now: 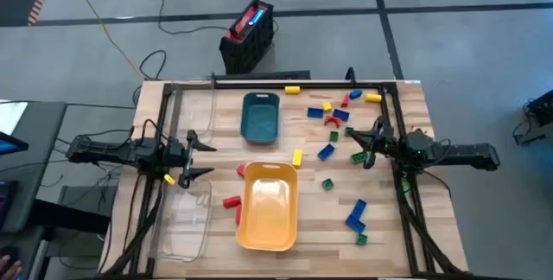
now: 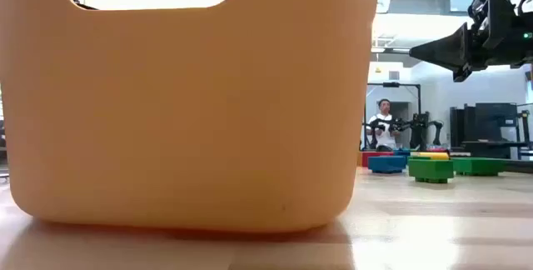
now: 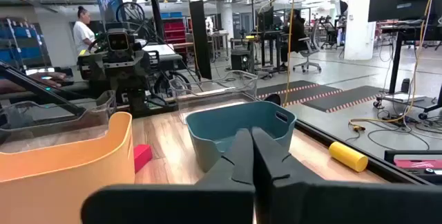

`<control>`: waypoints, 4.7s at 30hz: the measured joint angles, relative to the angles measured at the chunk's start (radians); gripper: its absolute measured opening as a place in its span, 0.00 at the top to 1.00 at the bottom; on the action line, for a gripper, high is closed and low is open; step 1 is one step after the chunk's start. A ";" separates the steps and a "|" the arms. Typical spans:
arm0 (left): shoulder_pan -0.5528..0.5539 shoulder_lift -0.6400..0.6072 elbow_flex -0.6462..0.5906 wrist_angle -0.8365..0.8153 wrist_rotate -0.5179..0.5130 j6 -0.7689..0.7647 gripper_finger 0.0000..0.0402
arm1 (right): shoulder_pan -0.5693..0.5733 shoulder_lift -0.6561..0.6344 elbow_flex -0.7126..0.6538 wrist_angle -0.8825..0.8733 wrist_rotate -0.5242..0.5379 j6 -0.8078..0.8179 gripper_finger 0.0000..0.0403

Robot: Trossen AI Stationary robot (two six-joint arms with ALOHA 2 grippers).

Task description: Sort blocks

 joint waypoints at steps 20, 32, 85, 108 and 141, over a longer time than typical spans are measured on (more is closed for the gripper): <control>0.000 0.000 0.000 0.000 0.000 0.000 0.25 | 0.000 0.000 0.000 0.000 0.000 0.000 0.99; 0.000 0.000 0.000 0.000 0.000 0.000 0.25 | 0.000 0.000 0.000 0.000 0.000 0.000 0.99; 0.000 0.000 0.000 0.002 -0.015 -0.476 0.25 | 0.025 0.000 0.003 0.039 -0.002 0.157 0.99; 0.000 0.041 0.125 -0.127 -0.071 -0.276 0.25 | 0.054 0.016 0.012 0.061 -0.003 0.145 0.99; 0.028 1.264 0.780 -0.624 -0.084 0.142 0.25 | 0.143 0.673 0.386 0.056 0.103 -0.064 0.48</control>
